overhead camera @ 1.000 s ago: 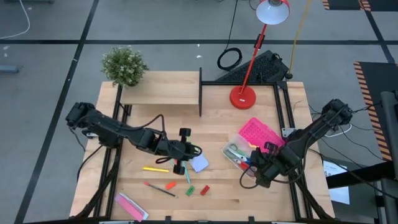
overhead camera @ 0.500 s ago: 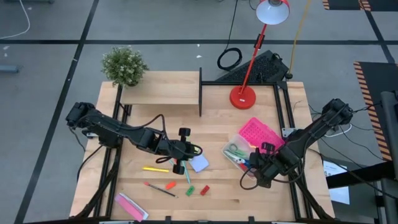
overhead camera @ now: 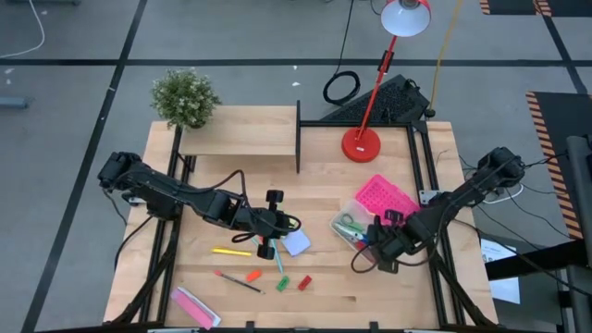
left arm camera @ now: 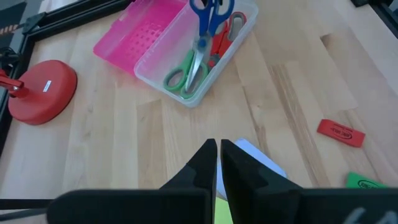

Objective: Pack school essentials
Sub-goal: Put the blue scissors into the pink supply box, then put the black pencil into the pink supply box

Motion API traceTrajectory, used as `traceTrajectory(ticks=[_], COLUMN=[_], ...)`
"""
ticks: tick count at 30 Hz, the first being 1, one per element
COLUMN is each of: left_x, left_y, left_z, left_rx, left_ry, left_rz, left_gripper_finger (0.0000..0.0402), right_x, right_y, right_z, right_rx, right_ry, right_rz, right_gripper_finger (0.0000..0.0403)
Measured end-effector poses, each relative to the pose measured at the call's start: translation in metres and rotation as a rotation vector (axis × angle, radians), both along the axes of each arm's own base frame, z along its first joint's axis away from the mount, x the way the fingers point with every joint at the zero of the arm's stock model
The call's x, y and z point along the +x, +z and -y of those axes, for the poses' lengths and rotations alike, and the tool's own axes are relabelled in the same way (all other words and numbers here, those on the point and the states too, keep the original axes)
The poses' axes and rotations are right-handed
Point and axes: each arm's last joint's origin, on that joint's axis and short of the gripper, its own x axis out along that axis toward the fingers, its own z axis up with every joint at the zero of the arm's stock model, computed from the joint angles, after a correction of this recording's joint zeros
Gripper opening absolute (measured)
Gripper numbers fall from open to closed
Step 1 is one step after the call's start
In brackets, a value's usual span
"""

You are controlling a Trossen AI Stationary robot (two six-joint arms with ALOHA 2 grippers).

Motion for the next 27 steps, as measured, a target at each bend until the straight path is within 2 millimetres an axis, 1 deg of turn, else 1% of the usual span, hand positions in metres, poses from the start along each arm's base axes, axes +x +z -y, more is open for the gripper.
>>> traceTrajectory(ticks=[7, 15, 19, 27], left_x=[0.000, 0.000, 0.000, 0.000], left_y=[0.000, 0.000, 0.000, 0.000], left_z=[0.000, 0.000, 0.000, 0.000], left_rx=[0.002, 0.007, 0.007, 0.010], left_ry=[-0.002, -0.007, -0.007, -0.009], left_rz=[0.000, 0.000, 0.000, -0.001], left_gripper_finger=[0.0026, 0.0026, 0.0026, 0.0026], right_x=[0.000, 0.000, 0.000, -0.001], right_y=[-0.015, -0.020, -0.020, -0.019], right_z=[0.006, 0.006, 0.006, 0.006], right_rx=[0.042, 0.056, 0.052, 0.058], right_ry=[0.003, 0.015, 0.018, 0.001], right_rz=[-0.012, 0.012, 0.010, 0.013], right_gripper_finger=[0.0082, 0.0086, 0.0104, 0.0158])
